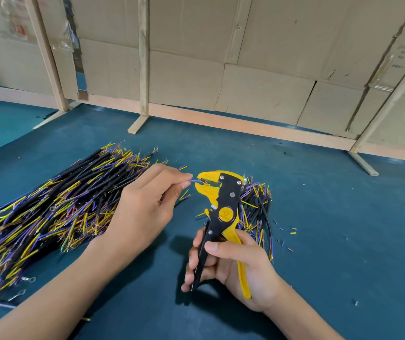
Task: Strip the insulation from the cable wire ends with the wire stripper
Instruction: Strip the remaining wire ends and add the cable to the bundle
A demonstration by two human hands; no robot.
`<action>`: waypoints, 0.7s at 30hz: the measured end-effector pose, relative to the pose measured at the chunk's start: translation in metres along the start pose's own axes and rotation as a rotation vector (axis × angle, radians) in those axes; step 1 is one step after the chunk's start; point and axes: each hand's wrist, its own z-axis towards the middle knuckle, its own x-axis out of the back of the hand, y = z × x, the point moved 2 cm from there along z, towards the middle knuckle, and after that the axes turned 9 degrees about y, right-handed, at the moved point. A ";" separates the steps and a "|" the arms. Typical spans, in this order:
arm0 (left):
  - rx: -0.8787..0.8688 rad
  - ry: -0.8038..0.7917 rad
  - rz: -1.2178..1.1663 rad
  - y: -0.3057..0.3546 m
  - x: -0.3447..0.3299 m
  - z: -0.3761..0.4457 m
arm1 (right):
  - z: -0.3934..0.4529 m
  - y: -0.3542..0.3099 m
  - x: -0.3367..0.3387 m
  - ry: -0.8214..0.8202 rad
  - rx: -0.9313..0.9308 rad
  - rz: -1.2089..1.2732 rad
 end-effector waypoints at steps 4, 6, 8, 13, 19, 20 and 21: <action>-0.017 -0.021 -0.016 0.001 -0.002 -0.001 | 0.000 0.000 0.000 0.004 -0.009 -0.015; -0.018 -0.022 -0.012 0.002 -0.002 -0.002 | 0.000 -0.001 -0.001 0.004 -0.011 -0.038; -0.019 -0.018 -0.003 0.003 -0.002 -0.002 | 0.000 -0.002 -0.001 0.012 -0.012 -0.060; -0.011 -0.023 0.020 0.002 -0.001 -0.002 | 0.000 -0.002 -0.002 0.026 -0.008 -0.082; 0.012 -0.006 0.041 0.006 0.001 0.001 | 0.001 -0.002 -0.002 0.032 0.000 -0.068; 0.015 -0.003 0.046 0.007 0.001 0.001 | 0.001 -0.002 -0.001 0.037 -0.001 -0.066; 0.016 -0.002 0.051 0.008 0.002 0.002 | 0.001 -0.001 -0.001 0.040 0.000 -0.066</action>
